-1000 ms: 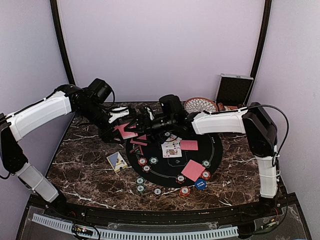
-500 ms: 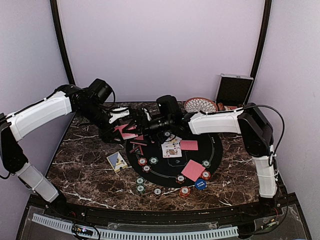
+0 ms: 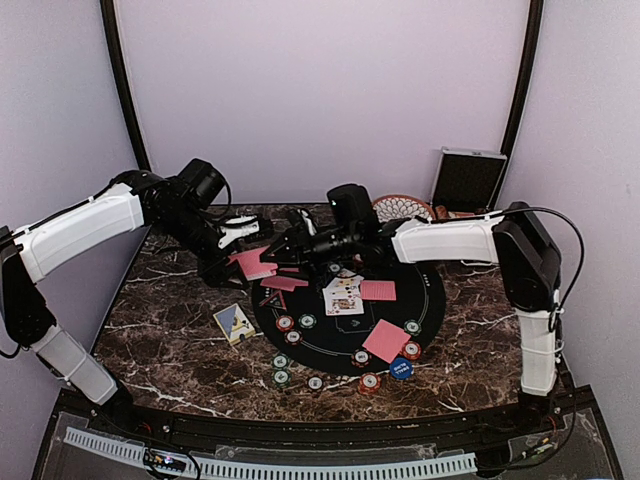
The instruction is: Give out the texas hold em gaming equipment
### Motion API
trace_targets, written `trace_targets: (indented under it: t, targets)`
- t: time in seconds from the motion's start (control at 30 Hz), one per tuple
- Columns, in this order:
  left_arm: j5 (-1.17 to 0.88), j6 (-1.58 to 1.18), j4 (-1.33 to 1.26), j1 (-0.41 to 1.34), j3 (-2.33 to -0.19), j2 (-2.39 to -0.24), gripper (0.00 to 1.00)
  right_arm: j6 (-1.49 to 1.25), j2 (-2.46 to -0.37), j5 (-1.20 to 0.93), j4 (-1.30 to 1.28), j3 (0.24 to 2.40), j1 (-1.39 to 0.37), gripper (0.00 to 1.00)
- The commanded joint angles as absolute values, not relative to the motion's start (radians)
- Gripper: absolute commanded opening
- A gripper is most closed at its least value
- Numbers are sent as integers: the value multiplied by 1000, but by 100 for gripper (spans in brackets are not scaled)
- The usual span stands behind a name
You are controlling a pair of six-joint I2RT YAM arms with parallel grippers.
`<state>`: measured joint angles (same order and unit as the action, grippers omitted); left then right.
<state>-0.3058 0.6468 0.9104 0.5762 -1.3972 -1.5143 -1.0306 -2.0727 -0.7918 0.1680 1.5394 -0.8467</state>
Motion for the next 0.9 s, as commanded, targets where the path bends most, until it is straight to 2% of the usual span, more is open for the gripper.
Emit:
trace_targets:
  t: [0.0,0.23,0.63,0.87]
  targets:
    - [-321,651,906,574,-1391,-1464,0,-997,-2015,-786,118,1519,-830,50]
    - [-318,650,903,574,-1388,-1467,0,-968,-1979,-786,63,1535,-830,34]
    - [-314,649,903,574,-1385,-1464,0,-978,-1927,-785,54,1539,-830,19]
    - [-314,647,904,573,-1388,-1464,0,-1031,-1931,-815,121,1515,-833,16]
